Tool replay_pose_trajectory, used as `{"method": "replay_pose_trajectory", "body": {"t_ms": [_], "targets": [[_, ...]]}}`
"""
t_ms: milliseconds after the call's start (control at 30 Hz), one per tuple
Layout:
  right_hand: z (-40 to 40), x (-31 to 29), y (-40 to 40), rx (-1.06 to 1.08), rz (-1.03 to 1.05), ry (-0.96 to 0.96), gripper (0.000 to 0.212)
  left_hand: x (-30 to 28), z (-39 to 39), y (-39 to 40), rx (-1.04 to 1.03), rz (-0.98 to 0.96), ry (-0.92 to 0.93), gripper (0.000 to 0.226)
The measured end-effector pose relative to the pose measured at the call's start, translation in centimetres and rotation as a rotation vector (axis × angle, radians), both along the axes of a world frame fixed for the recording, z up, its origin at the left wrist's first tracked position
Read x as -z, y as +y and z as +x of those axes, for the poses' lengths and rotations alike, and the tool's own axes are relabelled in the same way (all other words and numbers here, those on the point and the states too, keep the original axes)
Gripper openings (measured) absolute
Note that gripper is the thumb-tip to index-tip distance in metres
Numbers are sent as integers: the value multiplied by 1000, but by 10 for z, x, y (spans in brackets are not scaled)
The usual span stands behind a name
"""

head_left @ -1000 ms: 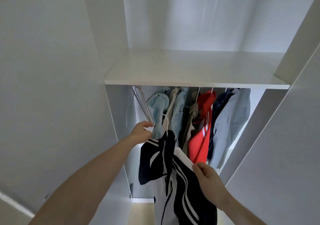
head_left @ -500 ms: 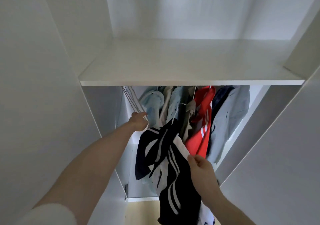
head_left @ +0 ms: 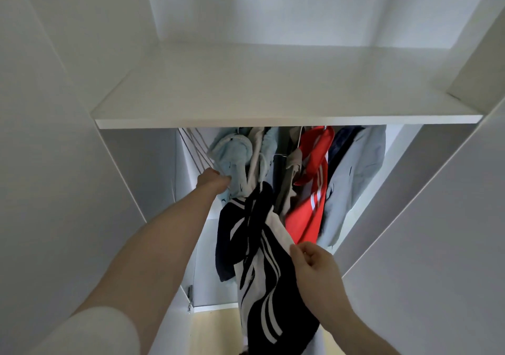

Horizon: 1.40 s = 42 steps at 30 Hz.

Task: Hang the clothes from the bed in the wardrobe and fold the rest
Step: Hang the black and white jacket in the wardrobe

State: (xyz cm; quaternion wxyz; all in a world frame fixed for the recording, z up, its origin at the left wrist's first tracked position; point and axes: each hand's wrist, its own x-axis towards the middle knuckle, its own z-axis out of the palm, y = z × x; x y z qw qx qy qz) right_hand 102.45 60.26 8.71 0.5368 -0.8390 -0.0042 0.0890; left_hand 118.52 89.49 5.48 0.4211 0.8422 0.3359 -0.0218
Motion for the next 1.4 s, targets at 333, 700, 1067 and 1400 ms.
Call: {"method": "replay_pose_trajectory", "body": {"t_ms": [333, 700, 1067, 1400], "targets": [[-5, -16, 45, -103, 110, 85, 38, 4, 1, 17, -86, -20, -14, 31], [-35, -33, 85, -138, 211, 246, 32, -9, -65, 65, -124, 241, 27, 32], [-47, -52, 59, -145, 299, 314, 34, -23, -91, 88, -98, 230, -19, 35], [-32, -44, 109, -106, 337, 313, 25, -33, -99, 79, -113, 372, 91, 27]]}}
